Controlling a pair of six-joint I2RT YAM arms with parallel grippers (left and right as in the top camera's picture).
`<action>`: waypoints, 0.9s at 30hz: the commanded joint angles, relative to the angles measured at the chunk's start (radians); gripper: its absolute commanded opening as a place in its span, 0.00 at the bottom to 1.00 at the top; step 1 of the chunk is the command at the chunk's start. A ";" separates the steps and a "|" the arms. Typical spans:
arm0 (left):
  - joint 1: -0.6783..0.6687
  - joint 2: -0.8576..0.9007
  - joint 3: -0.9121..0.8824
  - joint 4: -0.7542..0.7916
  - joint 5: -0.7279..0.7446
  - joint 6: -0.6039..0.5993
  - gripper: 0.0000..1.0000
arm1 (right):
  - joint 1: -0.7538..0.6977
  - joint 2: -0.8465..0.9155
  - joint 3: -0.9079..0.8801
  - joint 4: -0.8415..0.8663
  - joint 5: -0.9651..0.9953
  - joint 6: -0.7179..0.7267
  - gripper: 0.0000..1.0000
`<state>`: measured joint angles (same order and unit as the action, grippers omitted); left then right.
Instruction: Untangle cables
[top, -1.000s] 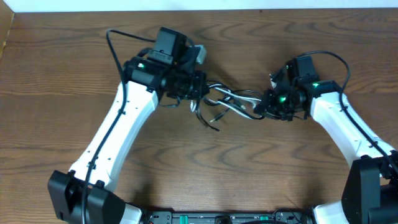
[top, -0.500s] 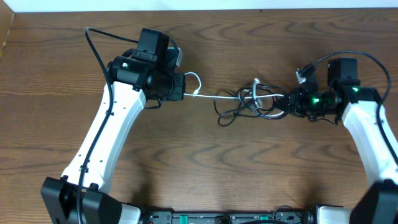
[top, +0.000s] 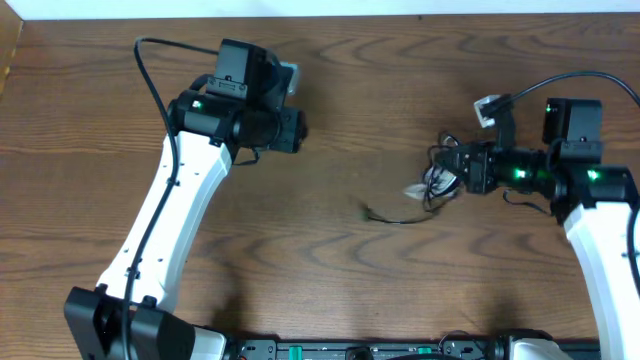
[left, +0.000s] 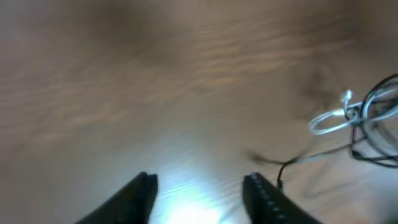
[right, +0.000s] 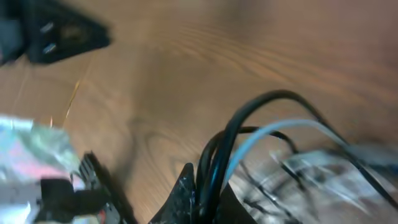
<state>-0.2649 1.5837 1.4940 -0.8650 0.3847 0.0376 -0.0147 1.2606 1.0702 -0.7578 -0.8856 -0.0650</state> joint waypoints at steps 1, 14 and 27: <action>0.002 -0.056 -0.003 0.061 0.295 0.109 0.57 | 0.019 -0.088 0.003 0.007 -0.105 -0.180 0.01; -0.029 -0.035 -0.004 0.190 0.693 0.129 0.59 | 0.067 -0.161 0.003 0.013 -0.078 -0.172 0.01; -0.177 0.016 -0.005 0.111 0.702 0.381 0.64 | 0.067 -0.135 0.003 0.014 -0.104 -0.058 0.01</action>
<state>-0.4160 1.5780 1.4925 -0.7471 1.1107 0.3340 0.0483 1.1255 1.0702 -0.7444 -0.9451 -0.1566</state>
